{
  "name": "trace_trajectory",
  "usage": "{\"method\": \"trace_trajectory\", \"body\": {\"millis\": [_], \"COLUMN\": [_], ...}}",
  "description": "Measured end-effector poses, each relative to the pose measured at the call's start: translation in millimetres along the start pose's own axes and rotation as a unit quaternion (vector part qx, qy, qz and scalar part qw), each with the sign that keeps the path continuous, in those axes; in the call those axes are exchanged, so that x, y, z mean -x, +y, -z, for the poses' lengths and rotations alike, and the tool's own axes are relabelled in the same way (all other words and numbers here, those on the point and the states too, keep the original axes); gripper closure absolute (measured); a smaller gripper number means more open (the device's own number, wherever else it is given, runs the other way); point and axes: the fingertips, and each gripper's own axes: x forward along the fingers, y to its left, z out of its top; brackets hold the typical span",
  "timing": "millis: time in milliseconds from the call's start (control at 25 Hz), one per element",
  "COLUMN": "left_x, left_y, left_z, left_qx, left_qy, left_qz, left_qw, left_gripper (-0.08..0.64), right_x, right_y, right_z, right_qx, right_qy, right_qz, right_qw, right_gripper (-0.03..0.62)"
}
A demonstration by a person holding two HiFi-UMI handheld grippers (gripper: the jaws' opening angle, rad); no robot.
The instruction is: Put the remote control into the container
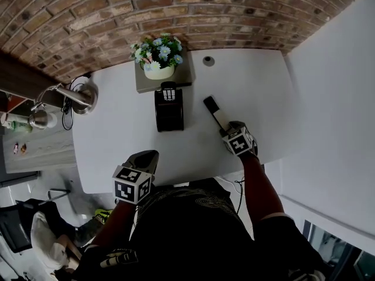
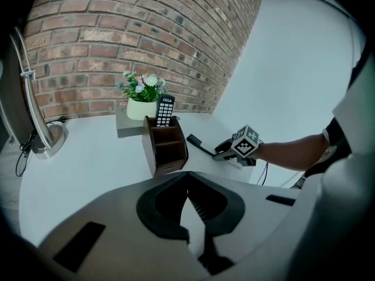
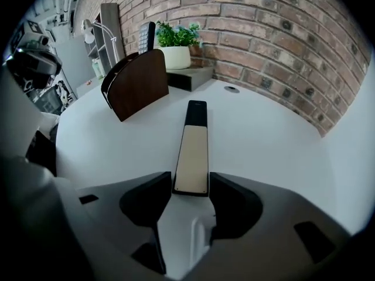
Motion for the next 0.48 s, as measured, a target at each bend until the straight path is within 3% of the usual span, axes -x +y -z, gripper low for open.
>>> {"method": "trace_trajectory", "body": {"millis": [200, 360, 480], "left_x": [2.7, 9.9, 15.1], "left_y": [-1.1, 2.9, 6.4], "left_z": [-3.5, -9.2, -15.2], "left_qx": [-0.007, -0.017, -0.020], "left_qy": [-0.006, -0.024, -0.042], "left_qz": [0.008, 0.006, 0.003], "left_qw": [0.9999, 0.9996, 0.9989], "left_gripper": [0.554, 0.555, 0.554], "right_x": [3.7, 24.2, 51.8], "right_y": [0.3, 4.0, 9.7], "right_z": [0.8, -19.1, -37.7], "right_qx": [-0.002, -0.045, -0.096], "right_qy": [0.002, -0.066, -0.128], "right_qz": [0.027, 0.037, 0.034], "right_qw": [1.000, 0.996, 0.987], "right_gripper": [0.402, 0.405, 0.407]}}
